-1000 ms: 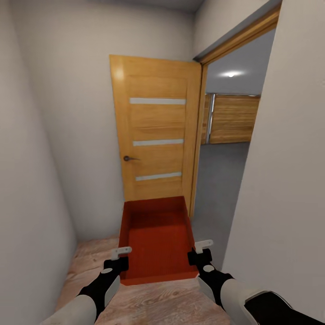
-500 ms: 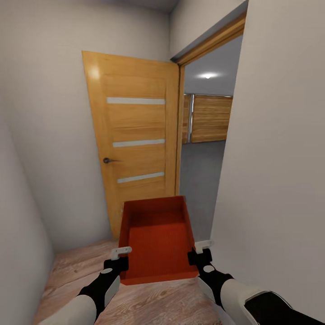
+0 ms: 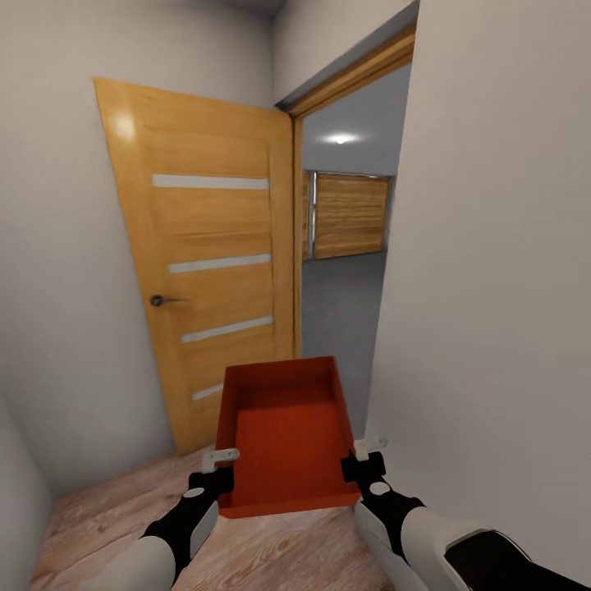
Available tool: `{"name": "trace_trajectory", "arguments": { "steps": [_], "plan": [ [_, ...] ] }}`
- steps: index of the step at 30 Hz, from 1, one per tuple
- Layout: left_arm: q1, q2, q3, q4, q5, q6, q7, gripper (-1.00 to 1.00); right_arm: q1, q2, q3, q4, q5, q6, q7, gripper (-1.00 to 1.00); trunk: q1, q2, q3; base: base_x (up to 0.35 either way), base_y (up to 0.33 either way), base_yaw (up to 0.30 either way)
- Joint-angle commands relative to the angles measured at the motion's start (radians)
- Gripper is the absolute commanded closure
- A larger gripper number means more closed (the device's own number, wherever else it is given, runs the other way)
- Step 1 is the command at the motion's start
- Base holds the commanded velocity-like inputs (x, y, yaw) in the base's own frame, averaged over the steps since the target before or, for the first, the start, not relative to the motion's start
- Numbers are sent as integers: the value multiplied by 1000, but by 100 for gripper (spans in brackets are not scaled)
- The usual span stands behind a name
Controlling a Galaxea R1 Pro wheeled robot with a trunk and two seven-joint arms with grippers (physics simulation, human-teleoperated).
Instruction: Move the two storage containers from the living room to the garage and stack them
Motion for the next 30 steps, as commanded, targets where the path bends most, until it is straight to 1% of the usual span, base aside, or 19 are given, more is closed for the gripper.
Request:
{"name": "trace_trajectory", "arguments": {
  "steps": [1,6,22,30],
  "plan": [
    [1,49,1,4,-3,-4,14,100,-3,1,-22,-7,-14,-83,-52,100,1,-2,-2,189,270,-282],
    [1,49,1,4,-2,-4,14,100,-3,0,-22,-7,-14,-84,-52,100,1,-2,-2,189,271,-130],
    [1,49,1,4,-2,-4,14,100,-3,-1,-21,-7,-13,-83,-51,100,1,-2,-2,190,271,-12],
    [1,49,1,4,-2,-4,14,100,-3,-1,-22,-7,-14,-83,-51,100,1,-2,-2,193,271,-208]
  ]
}}
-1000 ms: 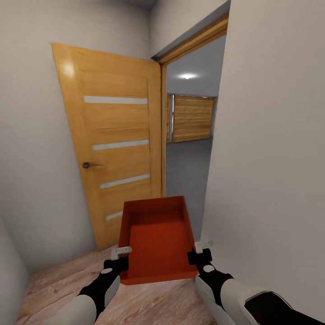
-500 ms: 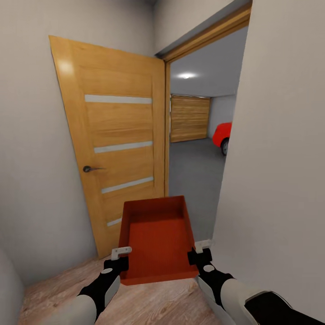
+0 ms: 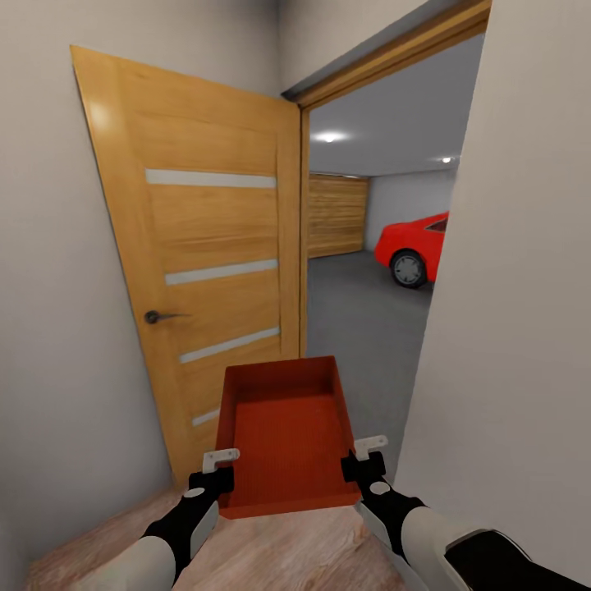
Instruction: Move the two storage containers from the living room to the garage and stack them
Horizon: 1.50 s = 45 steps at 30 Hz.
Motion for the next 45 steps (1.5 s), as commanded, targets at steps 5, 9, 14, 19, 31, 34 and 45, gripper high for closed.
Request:
{"name": "trace_trajectory", "arguments": {
  "steps": [5,9,14,19,31,34,45],
  "plan": [
    [1,50,1,4,-3,-4,12,100,-3,1,-22,-5,-14,-85,-52,100,1,-2,-2,194,271,-263],
    [1,50,1,4,-3,-4,12,100,-3,1,-22,-5,-14,-85,-53,100,1,-2,-2,195,271,-268],
    [1,50,1,4,-3,-4,12,100,-3,1,-22,-5,-14,-86,-54,100,1,-2,-2,197,271,-269],
    [1,50,1,4,-3,-4,12,100,-3,1,-23,-5,-14,-86,-53,100,1,-2,-2,199,271,-269],
    [1,50,-1,4,-3,-4,12,100,-3,1,-22,-5,-14,-86,-53,100,1,-2,-2,214,271,-270],
    [1,50,-1,4,-3,-4,12,100,-3,1,-23,-5,-14,-86,-53,100,1,-2,-2,225,268,-271],
    [1,50,-1,5,-3,-5,12,100,-3,1,-23,-5,-14,-86,-53,100,1,-2,-2,246,245,-273]
  ]
}}
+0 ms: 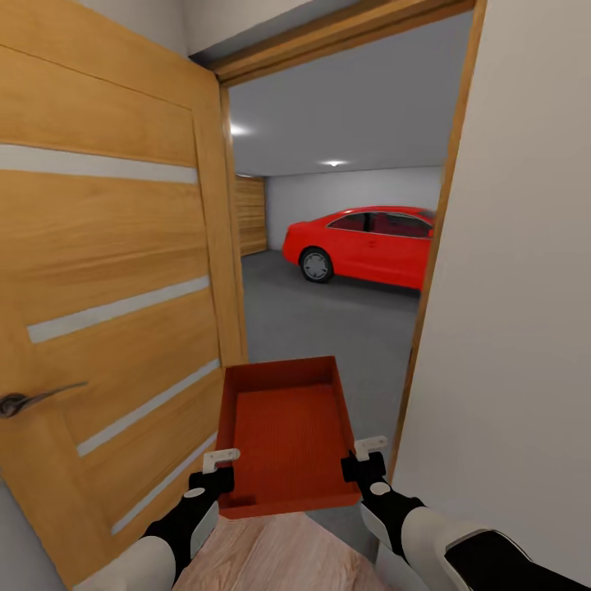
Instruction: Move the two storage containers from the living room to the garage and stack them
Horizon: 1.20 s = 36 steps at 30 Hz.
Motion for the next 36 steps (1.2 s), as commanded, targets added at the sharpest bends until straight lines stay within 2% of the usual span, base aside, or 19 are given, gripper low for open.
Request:
{"name": "trace_trajectory", "arguments": {
  "steps": [1,18,36],
  "plan": [
    [0,50,0,4,-2,-4,11,100,-3,1,-21,-8,-14,-82,-53,100,1,-2,-2,295,170,-274],
    [0,52,0,18,-4,-4,10,100,-3,1,-21,-8,-13,-82,-53,100,1,-2,-2,311,124,-265],
    [0,52,0,18,-4,-4,10,100,-3,1,-21,-8,-14,-86,-53,100,1,-2,-2,305,191,-21]
  ]
}}
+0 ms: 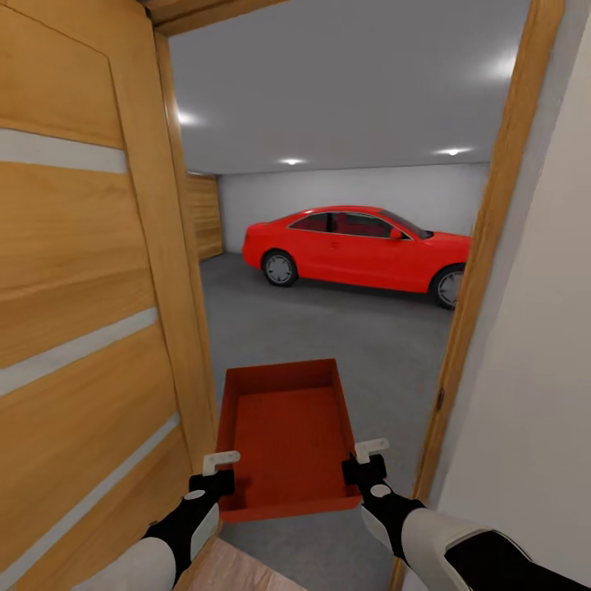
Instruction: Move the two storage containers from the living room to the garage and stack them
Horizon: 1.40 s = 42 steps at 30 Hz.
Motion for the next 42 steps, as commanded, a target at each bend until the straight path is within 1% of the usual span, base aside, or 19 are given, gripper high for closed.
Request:
{"name": "trace_trajectory", "arguments": {
  "steps": [1,3,6,11,42],
  "plan": [
    [0,52,-3,5,-3,-4,10,100,-3,1,-17,-21,-18,-87,-55,100,1,-2,-2,299,218,-130],
    [0,52,-3,5,-3,-4,10,100,-3,1,-17,-21,-28,-87,-55,100,1,-2,-2,299,218,-164],
    [0,52,-3,5,-3,-4,10,100,-3,1,-17,-21,-61,-86,-55,100,1,-2,-2,299,218,-210],
    [0,52,-3,5,-3,-4,10,100,-3,2,-16,-21,-77,-85,-55,100,1,-2,-2,299,218,-246],
    [0,52,-4,5,-4,-4,10,100,-3,2,-16,-21,-80,-84,-55,100,1,-2,-2,298,218,-263]
  ]
}}
